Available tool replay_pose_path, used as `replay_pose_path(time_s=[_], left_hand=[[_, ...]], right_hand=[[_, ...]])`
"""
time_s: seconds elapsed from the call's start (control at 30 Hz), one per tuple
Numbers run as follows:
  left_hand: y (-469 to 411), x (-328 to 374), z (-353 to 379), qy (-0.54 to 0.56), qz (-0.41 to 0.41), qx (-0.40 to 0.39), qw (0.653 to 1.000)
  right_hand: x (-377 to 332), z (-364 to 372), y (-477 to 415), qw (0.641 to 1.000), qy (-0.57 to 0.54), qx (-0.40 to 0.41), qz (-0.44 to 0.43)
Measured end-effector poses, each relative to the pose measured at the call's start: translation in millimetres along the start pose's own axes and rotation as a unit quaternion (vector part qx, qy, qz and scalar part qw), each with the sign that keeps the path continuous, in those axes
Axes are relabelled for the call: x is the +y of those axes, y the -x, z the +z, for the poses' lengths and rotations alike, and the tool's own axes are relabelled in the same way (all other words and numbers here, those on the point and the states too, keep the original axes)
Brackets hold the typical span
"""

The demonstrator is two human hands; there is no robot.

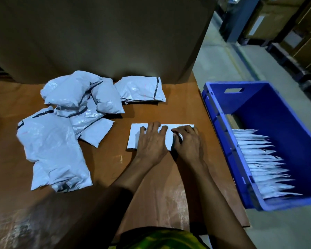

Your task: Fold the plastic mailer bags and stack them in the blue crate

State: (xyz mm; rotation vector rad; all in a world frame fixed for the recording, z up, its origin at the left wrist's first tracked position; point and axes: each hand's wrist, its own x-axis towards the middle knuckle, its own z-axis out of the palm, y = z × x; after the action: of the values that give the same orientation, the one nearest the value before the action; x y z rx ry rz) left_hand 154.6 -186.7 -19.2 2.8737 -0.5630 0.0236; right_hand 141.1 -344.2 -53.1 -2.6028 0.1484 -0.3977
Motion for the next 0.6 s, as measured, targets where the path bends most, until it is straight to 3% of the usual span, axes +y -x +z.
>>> replay_pose_path(time_s=[0.07,0.2,0.37,0.6], left_hand=[[-9.0,6.7,4.3,0.004,0.005,0.001,1.000],[-5.4,1.3,20.6,-0.050,0.024,-0.027,0.998],[-4.9,-1.2,23.4,-0.042,0.022,-0.029,0.998],[22.7,13.2,23.8,0.050,0.000,0.092,0.994]], right_hand=[[3.8,1.6,2.9,1.000,-0.018,0.001,0.006],[13.3,-20.2,-8.6,0.994,-0.065,-0.083,-0.001],[3.7,-36.4,5.1,0.999,-0.016,-0.044,-0.019],[4.9,-20.7,54.1,1.000,-0.025,0.002,-0.003]])
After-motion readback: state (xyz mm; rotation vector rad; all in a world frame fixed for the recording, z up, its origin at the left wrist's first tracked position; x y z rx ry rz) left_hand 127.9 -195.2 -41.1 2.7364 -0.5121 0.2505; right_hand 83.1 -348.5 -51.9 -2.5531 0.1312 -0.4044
